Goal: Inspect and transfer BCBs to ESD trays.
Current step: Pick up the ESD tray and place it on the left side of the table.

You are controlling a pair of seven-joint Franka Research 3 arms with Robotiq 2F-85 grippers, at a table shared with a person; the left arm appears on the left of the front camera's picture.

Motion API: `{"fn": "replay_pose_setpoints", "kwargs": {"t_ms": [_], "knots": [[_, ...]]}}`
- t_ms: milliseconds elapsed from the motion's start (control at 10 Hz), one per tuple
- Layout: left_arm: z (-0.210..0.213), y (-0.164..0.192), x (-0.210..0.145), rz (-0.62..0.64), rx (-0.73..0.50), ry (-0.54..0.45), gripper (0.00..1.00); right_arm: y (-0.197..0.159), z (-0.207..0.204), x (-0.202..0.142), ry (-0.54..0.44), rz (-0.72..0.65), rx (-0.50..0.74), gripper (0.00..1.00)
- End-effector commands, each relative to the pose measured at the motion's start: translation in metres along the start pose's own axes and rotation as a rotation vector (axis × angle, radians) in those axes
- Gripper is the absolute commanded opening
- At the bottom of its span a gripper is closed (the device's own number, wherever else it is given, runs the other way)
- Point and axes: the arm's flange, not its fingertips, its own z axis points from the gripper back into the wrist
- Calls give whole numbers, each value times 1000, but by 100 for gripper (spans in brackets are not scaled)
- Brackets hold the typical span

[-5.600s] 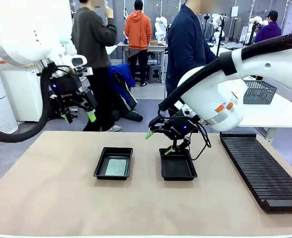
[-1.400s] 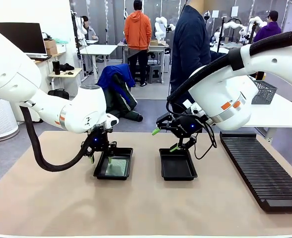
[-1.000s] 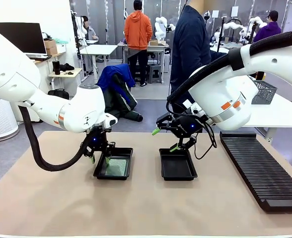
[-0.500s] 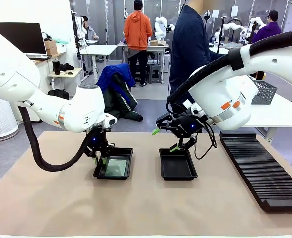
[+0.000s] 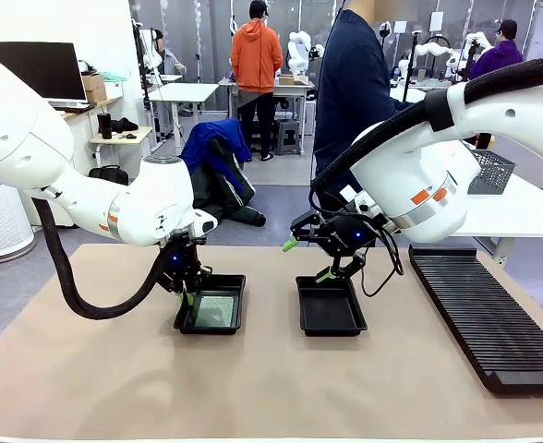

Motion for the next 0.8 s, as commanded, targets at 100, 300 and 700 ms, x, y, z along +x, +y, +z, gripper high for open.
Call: {"fn": "replay_pose_setpoints", "kwargs": {"t_ms": [100, 300, 700], "knots": [[5, 5, 0, -4, -14, 12, 0, 1, -1, -1, 2, -4, -5, 100], [8, 4, 1, -2, -28, 5, 0, 1, -1, -1, 2, -4, -5, 100], [2, 0, 1, 2, -11, 0, 0, 1, -1, -1, 2, -4, -5, 100]]}}
